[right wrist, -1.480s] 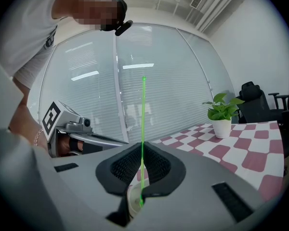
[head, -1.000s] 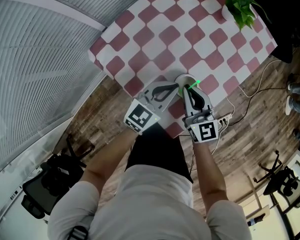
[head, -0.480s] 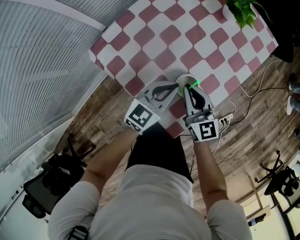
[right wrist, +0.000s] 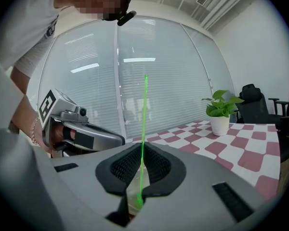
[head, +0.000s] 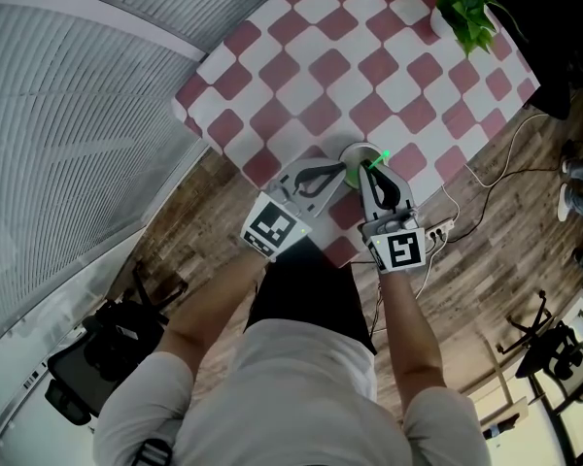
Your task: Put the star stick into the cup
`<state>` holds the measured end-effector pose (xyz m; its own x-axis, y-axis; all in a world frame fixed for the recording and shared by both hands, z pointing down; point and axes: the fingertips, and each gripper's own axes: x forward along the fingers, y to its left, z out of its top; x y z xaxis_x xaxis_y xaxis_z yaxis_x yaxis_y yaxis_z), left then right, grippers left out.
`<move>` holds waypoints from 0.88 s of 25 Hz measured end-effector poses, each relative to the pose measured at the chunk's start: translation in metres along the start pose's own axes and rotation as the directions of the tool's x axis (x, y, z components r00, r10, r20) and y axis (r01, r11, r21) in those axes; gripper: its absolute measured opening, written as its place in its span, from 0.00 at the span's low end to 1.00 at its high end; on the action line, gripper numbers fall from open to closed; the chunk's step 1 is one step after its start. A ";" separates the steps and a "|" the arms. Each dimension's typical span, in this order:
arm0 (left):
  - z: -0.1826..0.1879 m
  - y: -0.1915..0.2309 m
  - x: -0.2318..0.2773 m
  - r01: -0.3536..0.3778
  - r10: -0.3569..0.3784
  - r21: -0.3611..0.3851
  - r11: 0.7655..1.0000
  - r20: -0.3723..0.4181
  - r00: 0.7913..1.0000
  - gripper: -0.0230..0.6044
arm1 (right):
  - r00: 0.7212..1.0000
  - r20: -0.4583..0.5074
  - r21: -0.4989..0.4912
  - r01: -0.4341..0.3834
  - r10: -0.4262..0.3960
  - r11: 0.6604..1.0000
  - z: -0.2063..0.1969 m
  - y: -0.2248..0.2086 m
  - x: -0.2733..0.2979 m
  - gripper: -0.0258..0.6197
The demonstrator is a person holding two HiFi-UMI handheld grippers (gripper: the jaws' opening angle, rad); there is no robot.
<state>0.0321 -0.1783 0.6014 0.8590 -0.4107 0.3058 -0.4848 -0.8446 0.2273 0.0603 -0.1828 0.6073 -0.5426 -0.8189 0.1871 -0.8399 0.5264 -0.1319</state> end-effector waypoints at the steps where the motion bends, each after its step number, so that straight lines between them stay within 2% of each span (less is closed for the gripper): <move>1: 0.000 0.000 0.000 0.000 0.000 0.000 1.000 -0.001 1.000 0.09 | 1.000 0.000 -0.002 0.000 0.000 1.000 0.000 0.000 0.000 0.10; 22: 0.001 0.001 0.006 -0.001 0.001 0.012 1.000 -0.011 1.000 0.09 | 0.999 -0.025 -0.032 0.030 -0.031 0.999 -0.003 -0.023 0.000 0.10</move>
<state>0.0367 -0.1821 0.6023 0.8565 -0.4082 0.3159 -0.4838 -0.8481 0.2161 0.0794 -0.1940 0.6130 -0.5165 -0.8288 0.2153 -0.8557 0.5087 -0.0947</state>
